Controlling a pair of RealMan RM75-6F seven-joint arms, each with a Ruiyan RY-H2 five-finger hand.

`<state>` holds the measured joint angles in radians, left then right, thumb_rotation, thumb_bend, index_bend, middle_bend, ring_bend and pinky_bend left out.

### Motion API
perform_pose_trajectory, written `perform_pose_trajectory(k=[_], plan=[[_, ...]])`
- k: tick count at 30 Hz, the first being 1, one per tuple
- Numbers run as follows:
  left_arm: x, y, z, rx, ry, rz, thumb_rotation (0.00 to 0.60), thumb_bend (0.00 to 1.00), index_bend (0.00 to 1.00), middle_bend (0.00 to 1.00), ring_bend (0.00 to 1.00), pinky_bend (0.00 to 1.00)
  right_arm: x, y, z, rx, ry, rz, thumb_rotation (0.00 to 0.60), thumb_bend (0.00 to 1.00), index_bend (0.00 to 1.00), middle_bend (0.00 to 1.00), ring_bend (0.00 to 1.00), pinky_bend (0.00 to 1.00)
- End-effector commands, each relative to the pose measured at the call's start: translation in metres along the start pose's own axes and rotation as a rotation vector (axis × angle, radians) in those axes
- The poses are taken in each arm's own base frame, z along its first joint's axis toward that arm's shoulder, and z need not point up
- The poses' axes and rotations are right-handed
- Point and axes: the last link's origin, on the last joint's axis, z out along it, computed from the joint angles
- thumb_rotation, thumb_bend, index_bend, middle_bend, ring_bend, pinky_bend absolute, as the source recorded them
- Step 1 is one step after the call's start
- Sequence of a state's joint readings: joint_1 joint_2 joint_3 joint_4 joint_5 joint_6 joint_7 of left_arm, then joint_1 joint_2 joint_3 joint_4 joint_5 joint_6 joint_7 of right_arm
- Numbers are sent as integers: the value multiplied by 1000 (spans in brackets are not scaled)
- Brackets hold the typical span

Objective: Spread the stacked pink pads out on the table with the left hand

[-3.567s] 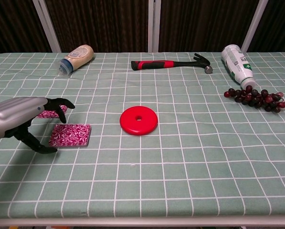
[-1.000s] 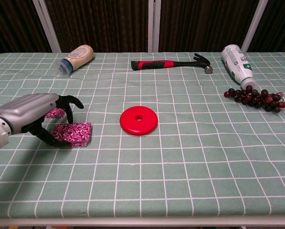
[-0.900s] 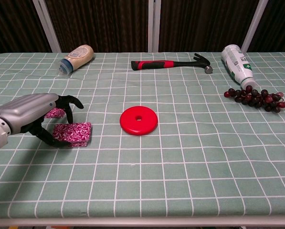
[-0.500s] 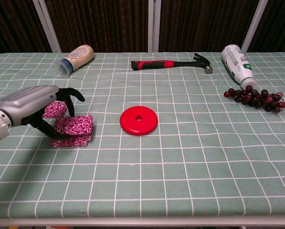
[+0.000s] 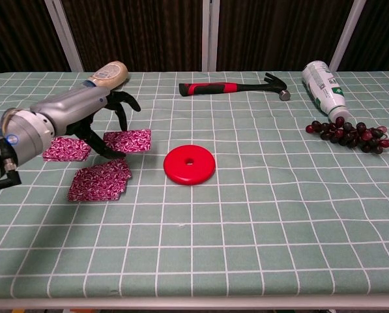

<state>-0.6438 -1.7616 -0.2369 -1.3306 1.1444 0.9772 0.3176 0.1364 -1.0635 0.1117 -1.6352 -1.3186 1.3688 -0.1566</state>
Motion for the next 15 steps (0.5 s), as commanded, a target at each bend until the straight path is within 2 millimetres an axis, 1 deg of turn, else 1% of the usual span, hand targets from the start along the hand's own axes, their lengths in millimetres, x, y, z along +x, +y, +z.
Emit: perform_pose_trajectory(k=[1,5,7,9,12,15], plan=[[-4,7,15,-4,-10,1,600,246,222,501,171,121,0,2,0,-6,-2,2,600,201,0,0,0,0],[-10,10,27,0,-11,16,600,246,222,496,171,121,0,5,0,-13,-2,5,600,202,0,0,0,0],[-12,9,31,7,-8,18,600,246,220,474,171,121,1,7,0,-16,-2,7,600,202,0,0,0,0],[-14,7,34,13,-7,18,600,243,205,413,164,121,1,8,1,-18,-1,8,600,202,0,0,0,0],[-14,3,36,18,0,20,600,220,156,232,111,121,1,9,1,-22,-2,10,600,202,0,0,0,0],[-13,1,37,21,23,4,600,195,137,157,98,121,0,9,1,-21,-6,11,600,202,0,0,0,0]])
